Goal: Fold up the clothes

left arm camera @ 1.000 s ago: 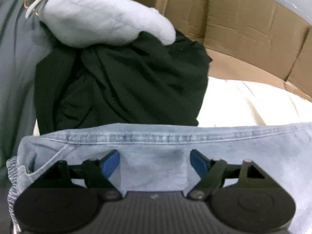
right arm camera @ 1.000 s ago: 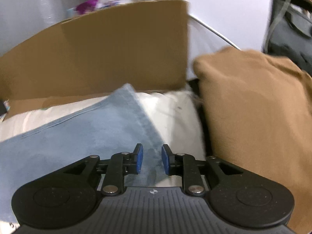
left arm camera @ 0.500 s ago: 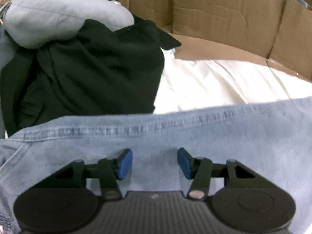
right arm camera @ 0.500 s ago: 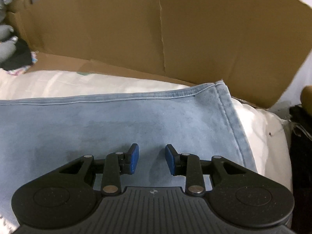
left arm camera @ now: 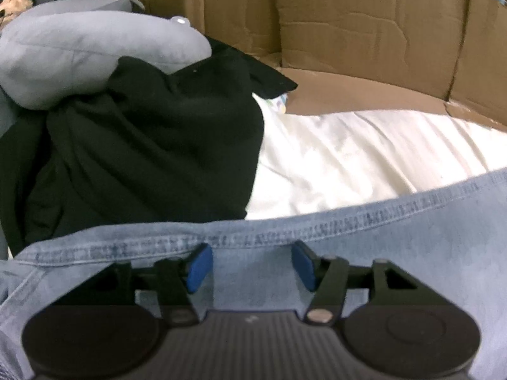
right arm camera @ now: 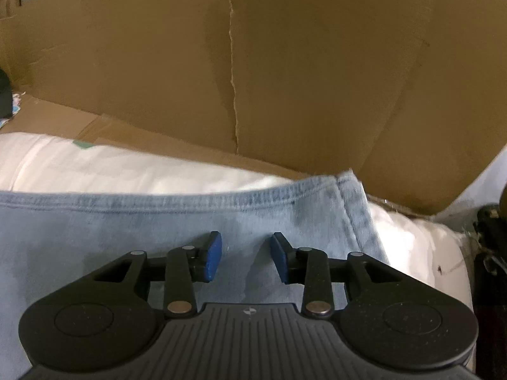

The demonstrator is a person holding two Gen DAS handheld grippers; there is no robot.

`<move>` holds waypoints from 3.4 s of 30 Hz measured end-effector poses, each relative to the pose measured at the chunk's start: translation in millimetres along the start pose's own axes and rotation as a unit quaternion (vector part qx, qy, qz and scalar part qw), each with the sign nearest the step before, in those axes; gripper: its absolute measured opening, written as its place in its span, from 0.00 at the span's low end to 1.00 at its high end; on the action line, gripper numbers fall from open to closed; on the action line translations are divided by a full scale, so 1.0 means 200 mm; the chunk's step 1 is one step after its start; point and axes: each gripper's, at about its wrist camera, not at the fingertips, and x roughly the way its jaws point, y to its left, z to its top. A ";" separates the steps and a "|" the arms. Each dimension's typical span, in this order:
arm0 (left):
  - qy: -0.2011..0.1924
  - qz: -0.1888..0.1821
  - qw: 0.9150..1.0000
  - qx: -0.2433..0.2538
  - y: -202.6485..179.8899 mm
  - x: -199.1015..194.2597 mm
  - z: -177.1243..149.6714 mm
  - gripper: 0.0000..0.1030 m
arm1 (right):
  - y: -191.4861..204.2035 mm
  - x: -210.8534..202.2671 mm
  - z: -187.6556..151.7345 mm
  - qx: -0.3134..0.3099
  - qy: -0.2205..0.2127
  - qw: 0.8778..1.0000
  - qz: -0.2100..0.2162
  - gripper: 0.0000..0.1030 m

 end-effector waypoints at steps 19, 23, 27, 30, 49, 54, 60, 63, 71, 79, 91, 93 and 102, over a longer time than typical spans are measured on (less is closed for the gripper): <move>0.005 0.006 1.000 0.019 0.03 0.06 0.10 0.54 | 0.04 -0.21 0.14 0.028 -0.031 0.999 0.029 0.44; -0.006 -0.005 1.000 0.007 0.10 -0.12 0.10 0.53 | 0.13 -0.49 0.06 0.029 -0.060 0.992 0.103 0.44; -0.016 -0.020 1.000 0.000 0.16 -0.31 0.04 0.53 | 0.20 -0.73 -0.05 0.042 -0.063 0.981 0.178 0.44; -0.020 -0.016 1.000 -0.001 0.20 -0.47 -0.06 0.60 | 0.27 -0.83 -0.11 0.033 -0.056 0.975 0.211 0.44; 0.075 0.015 0.993 -0.095 0.19 -0.84 -0.93 0.70 | 0.51 -1.05 -0.63 0.084 0.061 0.954 0.281 0.44; 0.087 0.013 0.991 -0.101 0.15 -0.74 -0.97 0.70 | 0.53 -0.99 -0.74 0.135 0.079 0.948 0.275 0.45; 0.076 0.011 0.993 -0.091 0.18 -0.64 -0.98 0.68 | 0.55 -0.94 -0.78 0.142 0.075 0.943 0.291 0.45; 0.069 0.009 0.995 -0.069 0.17 -0.64 -0.99 0.65 | 0.58 -0.89 -0.78 0.152 0.081 0.938 0.302 0.45; 0.054 -0.018 0.998 -0.023 0.13 -0.71 -0.93 0.30 | 0.69 -0.79 -0.80 0.168 0.099 0.921 0.339 0.45; 0.061 -0.043 0.997 -0.026 0.16 -0.75 -0.86 0.25 | 0.74 -0.69 -0.80 0.218 0.082 0.894 0.383 0.46; 0.084 -0.114 0.987 -0.078 0.26 -0.66 -0.77 0.23 | 0.76 -0.70 -0.77 0.238 0.046 0.842 0.481 0.31; 0.078 -0.120 0.986 -0.080 0.25 -0.66 -0.77 0.23 | 0.79 -0.70 -0.76 0.229 0.046 0.845 0.481 0.32; 0.080 -0.129 0.984 -0.089 0.27 -0.59 -0.77 0.25 | 1.03 -0.63 -0.72 0.182 0.069 0.846 0.496 0.32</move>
